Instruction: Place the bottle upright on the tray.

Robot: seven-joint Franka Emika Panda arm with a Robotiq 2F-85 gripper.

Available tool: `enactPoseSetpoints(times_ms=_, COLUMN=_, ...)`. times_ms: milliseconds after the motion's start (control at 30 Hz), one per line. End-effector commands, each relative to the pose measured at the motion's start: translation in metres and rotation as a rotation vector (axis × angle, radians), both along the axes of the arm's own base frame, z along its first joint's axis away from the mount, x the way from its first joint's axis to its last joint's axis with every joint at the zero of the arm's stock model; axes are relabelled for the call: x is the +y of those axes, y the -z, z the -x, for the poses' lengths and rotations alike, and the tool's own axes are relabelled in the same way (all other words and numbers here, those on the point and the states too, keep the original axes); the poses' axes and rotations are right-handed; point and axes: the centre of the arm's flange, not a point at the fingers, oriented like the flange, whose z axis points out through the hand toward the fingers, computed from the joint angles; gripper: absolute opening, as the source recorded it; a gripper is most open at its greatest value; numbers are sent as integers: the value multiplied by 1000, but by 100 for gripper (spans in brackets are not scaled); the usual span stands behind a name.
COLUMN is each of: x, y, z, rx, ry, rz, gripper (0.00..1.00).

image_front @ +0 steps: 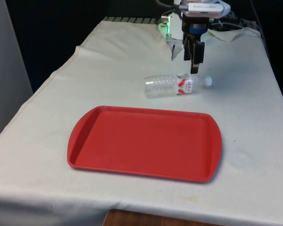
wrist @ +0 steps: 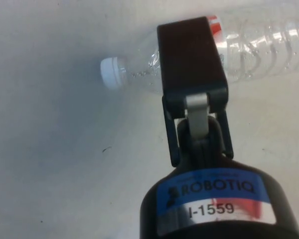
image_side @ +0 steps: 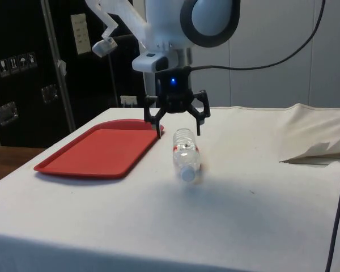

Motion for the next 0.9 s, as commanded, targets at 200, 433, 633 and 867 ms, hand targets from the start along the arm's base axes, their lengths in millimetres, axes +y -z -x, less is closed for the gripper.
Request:
enactPoseSetpoints(times_ms=200, x=-1, y=4, z=0, rx=-2, ry=-47, rz=23, gripper=100)
enactPoseSetpoints(times_ms=433, x=-5, y=3, z=-1, rx=-12, ry=-86, rz=67, gripper=100)
enactPoseSetpoints(times_ms=633, x=-7, y=3, z=-1, rx=-16, ry=-109, rz=93, gripper=100)
enactPoseSetpoints(times_ms=867, x=-8, y=2, z=-2, rx=-26, ry=-123, rz=123, gripper=100)
